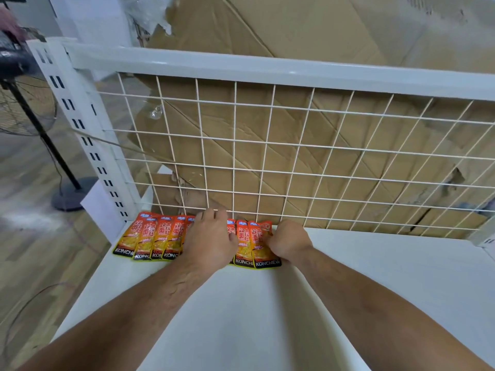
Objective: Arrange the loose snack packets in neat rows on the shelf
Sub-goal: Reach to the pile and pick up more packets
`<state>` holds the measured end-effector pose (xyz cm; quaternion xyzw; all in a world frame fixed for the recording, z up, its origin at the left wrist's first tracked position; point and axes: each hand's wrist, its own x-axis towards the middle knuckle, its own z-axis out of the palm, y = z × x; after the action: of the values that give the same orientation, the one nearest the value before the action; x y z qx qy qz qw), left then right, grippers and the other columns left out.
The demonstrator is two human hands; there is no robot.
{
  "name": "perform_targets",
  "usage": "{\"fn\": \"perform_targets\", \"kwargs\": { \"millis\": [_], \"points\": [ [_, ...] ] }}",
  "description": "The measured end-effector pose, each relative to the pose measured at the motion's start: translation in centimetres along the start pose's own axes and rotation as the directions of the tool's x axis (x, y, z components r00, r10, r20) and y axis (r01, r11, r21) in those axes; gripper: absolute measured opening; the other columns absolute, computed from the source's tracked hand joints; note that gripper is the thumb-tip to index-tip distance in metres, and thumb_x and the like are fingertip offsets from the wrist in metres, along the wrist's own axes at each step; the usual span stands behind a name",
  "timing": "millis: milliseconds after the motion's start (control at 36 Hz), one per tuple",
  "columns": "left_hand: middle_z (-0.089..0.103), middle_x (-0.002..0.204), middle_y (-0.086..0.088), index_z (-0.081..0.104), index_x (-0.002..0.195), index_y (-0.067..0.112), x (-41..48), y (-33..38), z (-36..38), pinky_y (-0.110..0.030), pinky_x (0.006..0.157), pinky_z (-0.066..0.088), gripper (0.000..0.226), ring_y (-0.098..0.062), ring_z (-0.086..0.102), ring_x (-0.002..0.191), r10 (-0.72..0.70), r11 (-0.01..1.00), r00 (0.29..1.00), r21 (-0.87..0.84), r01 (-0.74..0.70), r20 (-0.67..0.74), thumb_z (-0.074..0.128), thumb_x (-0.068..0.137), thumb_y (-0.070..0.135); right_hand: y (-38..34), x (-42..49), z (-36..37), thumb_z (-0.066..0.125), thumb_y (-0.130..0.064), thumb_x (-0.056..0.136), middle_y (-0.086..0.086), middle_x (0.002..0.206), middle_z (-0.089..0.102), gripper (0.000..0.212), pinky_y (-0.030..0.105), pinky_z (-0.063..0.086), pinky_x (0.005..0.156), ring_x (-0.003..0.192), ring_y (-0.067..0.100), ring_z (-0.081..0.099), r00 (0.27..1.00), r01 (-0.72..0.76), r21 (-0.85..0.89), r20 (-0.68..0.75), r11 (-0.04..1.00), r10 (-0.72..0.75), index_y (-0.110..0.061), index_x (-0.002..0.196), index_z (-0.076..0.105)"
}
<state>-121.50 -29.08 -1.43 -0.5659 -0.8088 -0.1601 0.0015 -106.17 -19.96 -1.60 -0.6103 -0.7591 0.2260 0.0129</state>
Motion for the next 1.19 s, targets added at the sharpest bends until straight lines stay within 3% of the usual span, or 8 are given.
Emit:
{"fn": "perform_targets", "kwargs": {
  "millis": [83, 250, 389, 556, 667, 778, 889, 1194],
  "points": [
    [0.053, 0.119, -0.003, 0.049, 0.125, 0.019, -0.2, 0.1, -0.1, -0.036, 0.090, 0.047, 0.042, -0.021, 0.047, 0.112, 0.006, 1.000, 1.000, 0.007, -0.006, 0.004, 0.051, 0.090, 0.042, -0.1, 0.1, 0.2, 0.054, -0.037, 0.093, 0.007, 0.108, 0.070, 0.027, 0.036, 0.058, 0.082, 0.098, 0.028, 0.068, 1.000, -0.027, 0.022, 0.003, 0.999, 0.027, -0.020, 0.073, 0.050],
    [0.053, 0.120, -0.002, 0.050, 0.124, 0.019, -0.2, 0.4, 0.2, -0.037, 0.091, 0.046, 0.042, -0.021, 0.046, 0.113, 0.037, 0.999, 0.999, 0.013, -0.037, 0.017, 0.050, 0.089, 0.043, -0.2, -0.2, 0.4, 0.053, -0.041, 0.091, 0.005, 0.111, 0.069, 0.032, 0.033, 0.056, 0.083, 0.102, 0.026, 0.067, 0.996, -0.083, 0.021, -0.016, 0.996, 0.083, -0.016, 0.107, 0.065],
    [0.051, 0.124, 0.000, 0.049, 0.127, 0.021, -0.3, 0.9, 0.5, -0.036, 0.096, 0.042, 0.044, -0.020, 0.044, 0.117, 0.094, 0.996, 0.995, 0.001, -0.094, 0.032, 0.050, 0.090, 0.044, 0.2, -0.3, 0.2, 0.058, -0.049, 0.087, 0.002, 0.103, 0.069, 0.029, 0.033, 0.055, 0.081, 0.098, 0.024, 0.067, 0.995, -0.097, 0.064, -0.011, 0.993, 0.098, -0.022, 0.079, 0.054],
    [0.053, 0.126, 0.005, 0.052, 0.128, 0.023, -0.3, 2.1, 1.4, -0.035, 0.097, 0.039, 0.046, -0.018, 0.044, 0.119, 0.232, 0.973, 0.972, -0.009, -0.232, 0.030, 0.047, 0.088, 0.045, 1.7, -1.5, 0.2, 0.055, -0.064, 0.083, -0.001, 0.084, 0.068, 0.046, 0.031, 0.055, 0.071, 0.080, 0.021, 0.066, 0.992, -0.074, 0.089, -0.091, 0.993, 0.082, -0.019, 0.082, 0.061],
    [0.049, 0.133, 0.007, 0.048, 0.132, 0.026, -0.5, 3.8, 2.2, -0.037, 0.103, 0.035, 0.053, -0.018, 0.041, 0.124, 0.320, 0.947, 0.944, -0.031, -0.319, 0.076, 0.043, 0.085, 0.050, 3.9, -3.0, -0.1, 0.046, -0.064, 0.088, -0.004, 0.116, 0.063, 0.050, 0.033, 0.050, 0.088, 0.111, 0.021, 0.055, 0.986, 0.065, -0.160, -0.142, 0.985, -0.089, -0.026, 0.116, 0.062],
    [0.033, 0.151, 0.006, 0.033, 0.146, 0.028, -0.7, 6.1, 2.6, -0.039, 0.116, 0.021, 0.065, -0.018, 0.024, 0.140, 0.368, 0.930, 0.915, -0.040, -0.367, 0.167, 0.038, 0.087, 0.055, 6.7, -4.6, -0.9, 0.049, -0.063, 0.089, -0.003, 0.151, 0.040, 0.066, 0.039, 0.036, 0.107, 0.138, 0.025, 0.033, 0.983, 0.137, -0.313, -0.071, 0.940, -0.167, -0.029, 0.145, 0.041],
    [0.018, 0.160, 0.005, 0.022, 0.152, 0.028, -1.8, 9.5, 2.3, -0.041, 0.119, 0.010, 0.066, -0.020, 0.009, 0.148, 0.377, 0.922, 0.881, -0.030, -0.385, 0.287, 0.034, 0.093, 0.054, 9.9, -6.9, -2.8, 0.052, -0.059, 0.089, -0.003, 0.156, 0.032, 0.070, 0.039, 0.033, 0.112, 0.143, 0.024, 0.028, 0.987, 0.120, -0.290, -0.068, 0.950, -0.145, -0.030, 0.150, 0.033],
    [0.031, 0.155, 0.003, 0.026, 0.151, 0.027, -6.5, 22.8, 2.2, -0.042, 0.116, 0.019, 0.063, -0.022, 0.025, 0.142, 0.396, 0.906, 0.851, 0.003, -0.423, 0.344, 0.029, 0.095, 0.055, 22.9, -13.0, -8.7, 0.055, -0.060, 0.087, -0.003, 0.160, 0.026, 0.073, 0.043, 0.034, 0.110, 0.145, 0.022, 0.025, 0.988, 0.040, -0.216, -0.139, 0.976, -0.071, -0.036, 0.152, 0.030]
  ]
}}
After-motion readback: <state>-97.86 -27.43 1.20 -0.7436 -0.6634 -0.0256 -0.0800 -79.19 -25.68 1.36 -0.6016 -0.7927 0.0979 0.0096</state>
